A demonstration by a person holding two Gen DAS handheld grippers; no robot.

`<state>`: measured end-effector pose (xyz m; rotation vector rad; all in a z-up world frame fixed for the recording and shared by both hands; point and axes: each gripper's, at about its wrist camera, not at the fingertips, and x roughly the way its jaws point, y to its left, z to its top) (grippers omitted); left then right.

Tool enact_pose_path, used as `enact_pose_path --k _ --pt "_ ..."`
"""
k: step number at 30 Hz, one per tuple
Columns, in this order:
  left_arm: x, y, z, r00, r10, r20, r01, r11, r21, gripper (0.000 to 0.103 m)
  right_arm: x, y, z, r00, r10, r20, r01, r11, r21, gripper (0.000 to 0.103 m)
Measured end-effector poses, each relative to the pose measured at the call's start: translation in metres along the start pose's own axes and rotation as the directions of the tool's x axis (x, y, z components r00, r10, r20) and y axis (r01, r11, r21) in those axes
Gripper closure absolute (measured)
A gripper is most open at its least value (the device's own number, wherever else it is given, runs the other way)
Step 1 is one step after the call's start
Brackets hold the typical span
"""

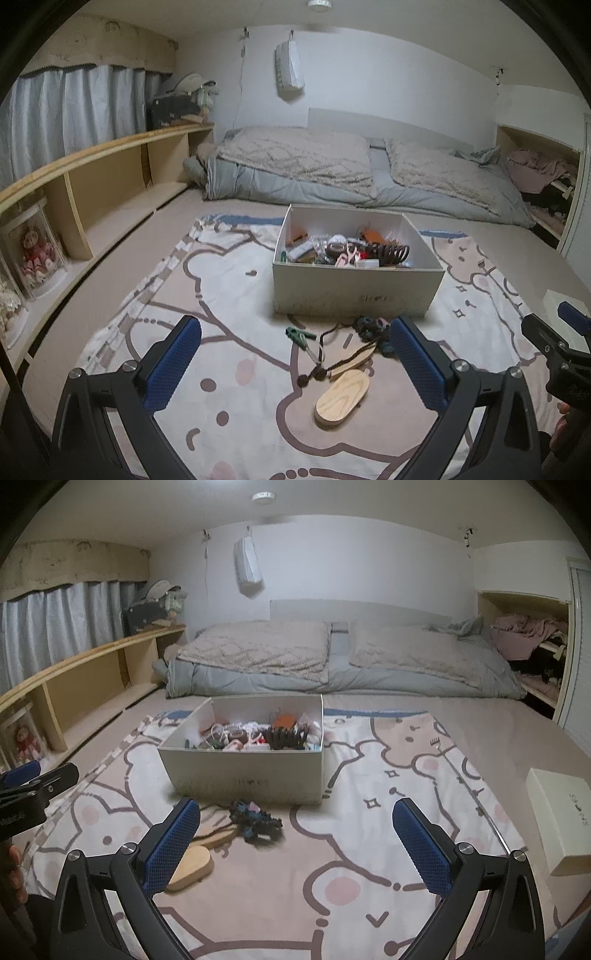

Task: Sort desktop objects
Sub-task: 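Move both tools toward the crocheted pouch in front of the box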

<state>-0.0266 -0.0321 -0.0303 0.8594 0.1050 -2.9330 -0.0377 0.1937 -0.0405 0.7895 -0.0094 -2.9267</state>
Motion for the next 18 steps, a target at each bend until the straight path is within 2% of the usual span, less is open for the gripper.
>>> enact_pose_path --k 9,18 --pt "0.038 0.0 -0.028 0.995 0.016 -0.102 -0.016 1.0 0.002 0.0 0.021 -0.005 -0.017 0.998 0.013 -0.061 -0.011 0.999 0.034 0.0" --pt "0.069 0.002 -0.052 0.978 0.023 -0.21 -0.031 0.999 -0.037 0.0 0.037 -0.009 -0.025 0.995 0.015 -0.095 -0.01 0.998 0.062 0.0"
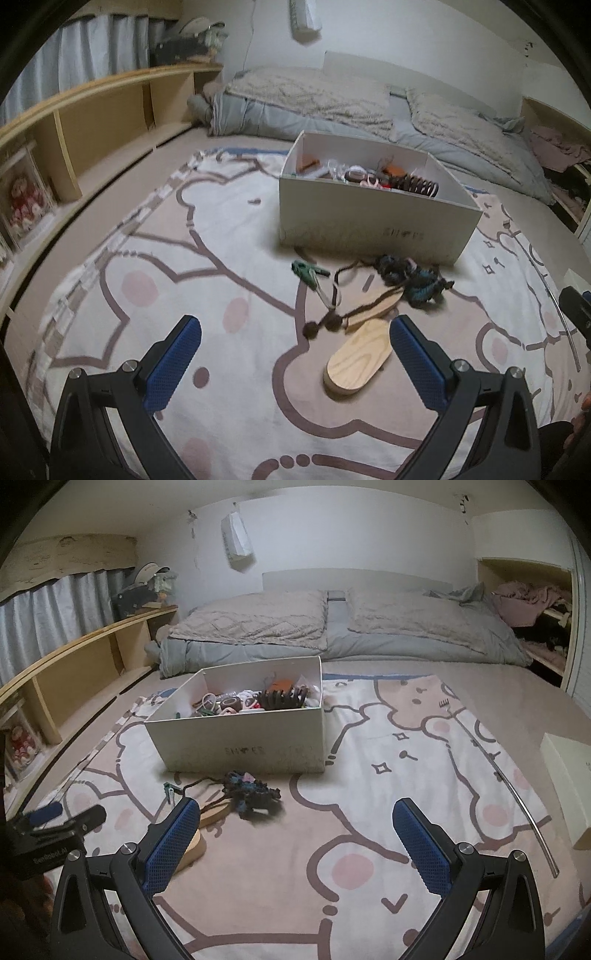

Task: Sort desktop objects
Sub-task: 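Move both tools toward the crocheted pouch in front of the box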

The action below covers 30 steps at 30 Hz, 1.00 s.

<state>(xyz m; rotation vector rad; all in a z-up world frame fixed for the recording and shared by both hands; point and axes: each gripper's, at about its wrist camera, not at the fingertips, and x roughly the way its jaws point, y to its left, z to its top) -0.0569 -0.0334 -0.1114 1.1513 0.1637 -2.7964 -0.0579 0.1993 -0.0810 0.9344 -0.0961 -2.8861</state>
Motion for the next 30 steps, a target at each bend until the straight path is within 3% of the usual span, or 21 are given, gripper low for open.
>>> enact_pose_path --k 8,16,23,30 --pt "0.024 -0.003 -0.012 0.997 0.014 -0.078 -0.014 1.0 -0.003 0.0 0.018 -0.003 -0.005 0.998 -0.018 -0.061 0.021 0.999 0.039 0.0" --pt "0.04 -0.001 -0.021 0.992 0.022 -0.127 -0.025 1.0 -0.018 0.0 0.037 0.001 -0.006 0.995 0.047 -0.084 -0.042 0.997 0.065 0.0" --pt "0.049 -0.001 -0.027 0.988 0.031 -0.149 -0.035 0.999 -0.024 0.0 0.067 0.015 -0.007 0.988 0.018 -0.156 -0.02 1.0 -0.005 0.0" --pt "0.06 0.002 -0.033 0.984 0.033 -0.176 -0.043 0.998 -0.053 0.0 0.101 0.014 0.001 0.969 0.101 -0.224 -0.097 0.995 0.03 0.0"
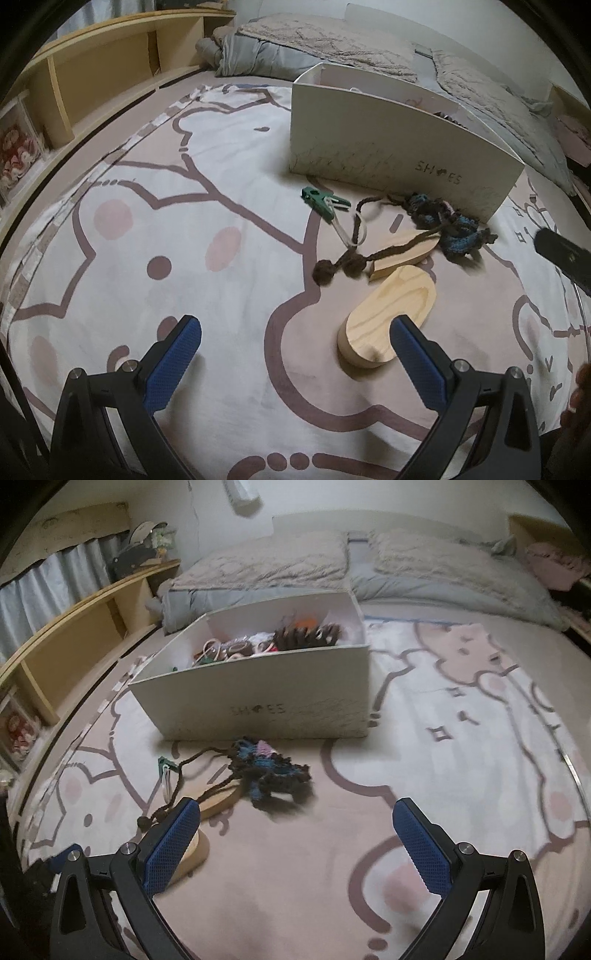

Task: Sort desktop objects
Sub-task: 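Move both tools toward the crocheted pouch in front of the box, then close the right gripper on the blue-and-brown crocheted pouch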

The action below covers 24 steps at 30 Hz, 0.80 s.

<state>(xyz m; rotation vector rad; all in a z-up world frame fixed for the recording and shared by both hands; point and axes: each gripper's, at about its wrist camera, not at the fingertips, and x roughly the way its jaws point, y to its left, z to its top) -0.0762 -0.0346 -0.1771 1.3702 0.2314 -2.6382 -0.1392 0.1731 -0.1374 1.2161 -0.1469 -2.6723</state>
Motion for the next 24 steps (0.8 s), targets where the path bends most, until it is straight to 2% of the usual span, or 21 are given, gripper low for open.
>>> enact_pose_path --k 4,10,14,17,19,21,24 --pt "0.006 -0.001 -0.002 1.0 0.01 -0.005 -0.01 1.0 0.0 0.0 0.018 0.0 0.008 0.999 0.04 -0.031 -0.039 0.999 0.024 0.0" --pt "0.015 -0.006 -0.006 1.0 0.009 -0.029 -0.009 1.0 0.009 0.0 0.039 -0.005 0.018 0.998 0.039 -0.051 -0.036 0.998 0.053 0.0" --pt "0.018 -0.008 -0.007 1.0 0.005 -0.018 -0.004 1.0 0.018 0.0 0.053 -0.017 0.023 0.995 0.068 -0.071 -0.058 0.988 0.141 0.0" --pt "0.021 -0.005 -0.009 1.0 -0.007 -0.02 0.008 1.0 0.001 0.0 0.06 -0.02 0.025 0.994 0.061 -0.087 -0.046 0.984 0.17 0.0" --pt "0.023 -0.004 -0.009 0.999 -0.023 -0.029 0.022 1.0 -0.019 0.0 0.063 -0.02 0.025 0.993 0.065 -0.094 -0.048 0.982 0.181 0.012" --pt "0.025 -0.002 -0.009 0.999 -0.033 -0.036 0.032 0.999 -0.033 0.0 0.069 -0.019 0.024 0.989 0.095 -0.114 -0.072 0.978 0.195 0.017" --pt "0.025 -0.002 -0.01 0.998 -0.041 -0.043 0.039 0.998 -0.046 0.0 0.074 -0.016 0.022 0.981 0.137 -0.137 -0.106 0.972 0.212 0.019"
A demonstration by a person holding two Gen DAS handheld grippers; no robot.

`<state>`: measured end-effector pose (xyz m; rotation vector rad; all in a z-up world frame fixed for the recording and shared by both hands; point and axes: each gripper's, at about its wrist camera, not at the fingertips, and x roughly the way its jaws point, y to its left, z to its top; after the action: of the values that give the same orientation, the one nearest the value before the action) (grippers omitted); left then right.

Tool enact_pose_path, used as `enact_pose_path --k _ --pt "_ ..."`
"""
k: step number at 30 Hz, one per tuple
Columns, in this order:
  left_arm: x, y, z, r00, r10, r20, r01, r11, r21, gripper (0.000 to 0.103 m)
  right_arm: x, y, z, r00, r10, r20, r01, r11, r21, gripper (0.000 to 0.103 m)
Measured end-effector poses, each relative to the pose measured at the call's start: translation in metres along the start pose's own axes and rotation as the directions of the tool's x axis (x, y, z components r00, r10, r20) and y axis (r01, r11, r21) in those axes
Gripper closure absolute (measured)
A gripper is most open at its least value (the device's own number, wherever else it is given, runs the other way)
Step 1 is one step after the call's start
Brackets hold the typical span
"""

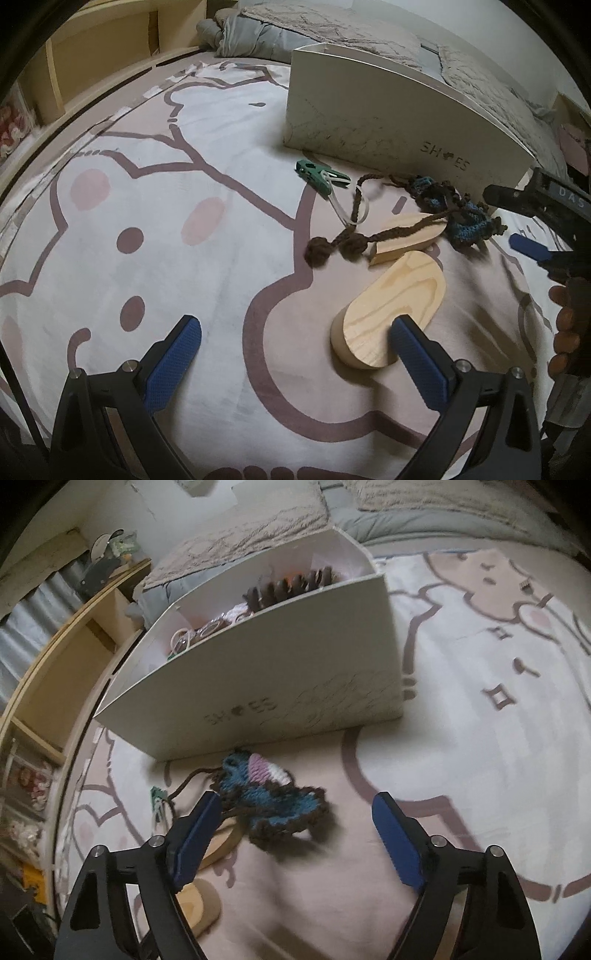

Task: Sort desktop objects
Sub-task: 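Close the right gripper on the blue-and-brown crocheted pouch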

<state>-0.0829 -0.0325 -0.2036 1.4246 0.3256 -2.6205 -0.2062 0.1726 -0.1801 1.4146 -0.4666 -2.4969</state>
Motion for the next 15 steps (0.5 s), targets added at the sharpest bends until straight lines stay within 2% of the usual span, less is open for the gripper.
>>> enact_pose_path --k 3,11,13,15 --pt "-0.001 0.0 -0.001 1.0 -0.005 0.001 0.005 1.0 -0.007 0.0 0.006 0.004 -0.001 0.998 0.048 -0.029 -0.047 0.999 0.013 0.022" --pt "0.0 0.003 -0.001 1.0 -0.024 0.0 0.024 1.0 -0.02 0.0 0.026 0.004 0.005 0.993 0.101 -0.068 -0.098 0.994 0.053 0.054" --pt "0.0 0.004 -0.001 0.999 -0.033 -0.001 0.033 0.999 -0.02 0.0 0.026 0.002 0.004 0.992 0.112 -0.065 -0.109 0.993 0.051 0.072" --pt "-0.002 0.004 -0.001 0.999 -0.047 0.003 0.047 0.999 -0.019 0.0 0.021 -0.002 0.004 0.991 0.125 -0.051 -0.122 0.99 0.064 0.078"
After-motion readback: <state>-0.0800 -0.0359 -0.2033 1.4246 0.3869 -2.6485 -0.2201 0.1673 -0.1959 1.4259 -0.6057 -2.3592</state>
